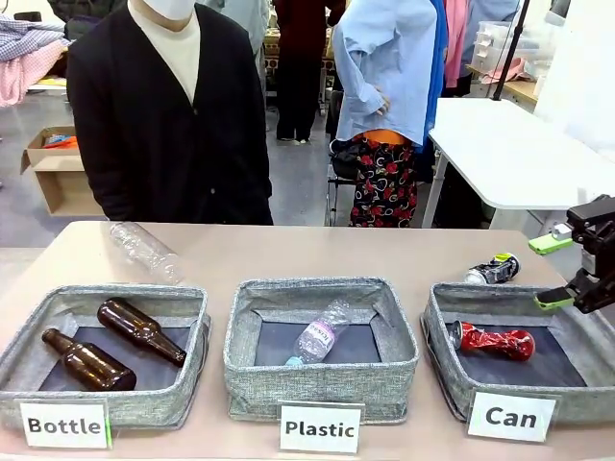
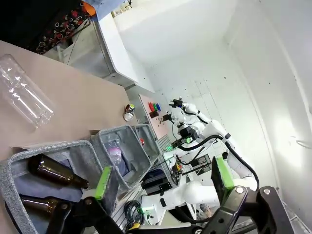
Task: Sort the can waste into the basket.
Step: Pick up the can waste from the table and place it in the right Fabric basket.
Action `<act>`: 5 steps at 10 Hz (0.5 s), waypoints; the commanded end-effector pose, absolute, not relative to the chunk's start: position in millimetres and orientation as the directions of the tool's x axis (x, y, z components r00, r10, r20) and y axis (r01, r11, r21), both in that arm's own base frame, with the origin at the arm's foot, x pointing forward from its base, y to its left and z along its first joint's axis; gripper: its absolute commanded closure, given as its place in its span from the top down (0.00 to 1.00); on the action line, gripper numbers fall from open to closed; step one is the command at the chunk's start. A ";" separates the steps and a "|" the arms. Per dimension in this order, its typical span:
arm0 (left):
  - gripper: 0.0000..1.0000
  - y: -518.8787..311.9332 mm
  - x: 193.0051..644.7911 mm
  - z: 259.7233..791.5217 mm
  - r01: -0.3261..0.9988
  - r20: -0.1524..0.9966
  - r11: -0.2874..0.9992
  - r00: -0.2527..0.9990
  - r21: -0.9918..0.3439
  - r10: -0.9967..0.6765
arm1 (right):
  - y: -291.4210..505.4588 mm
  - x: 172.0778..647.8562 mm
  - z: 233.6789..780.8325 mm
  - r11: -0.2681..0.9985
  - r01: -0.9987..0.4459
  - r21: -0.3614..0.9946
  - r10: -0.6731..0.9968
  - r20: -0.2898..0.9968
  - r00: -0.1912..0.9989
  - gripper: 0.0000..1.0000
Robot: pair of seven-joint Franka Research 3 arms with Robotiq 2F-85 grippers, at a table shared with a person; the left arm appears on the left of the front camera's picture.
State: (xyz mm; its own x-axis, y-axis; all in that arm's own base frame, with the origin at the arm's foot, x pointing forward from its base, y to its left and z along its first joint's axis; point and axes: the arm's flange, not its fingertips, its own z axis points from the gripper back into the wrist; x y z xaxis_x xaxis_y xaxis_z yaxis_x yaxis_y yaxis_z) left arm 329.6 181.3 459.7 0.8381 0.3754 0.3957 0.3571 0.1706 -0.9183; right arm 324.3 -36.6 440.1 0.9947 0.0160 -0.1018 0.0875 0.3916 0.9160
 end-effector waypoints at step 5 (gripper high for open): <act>1.00 180.5 325.6 459.9 0.362 0.398 0.166 0.840 -0.917 0.368 | -36.7 324.3 440.1 0.392 0.088 0.916 0.016 -0.102 0.995 1.00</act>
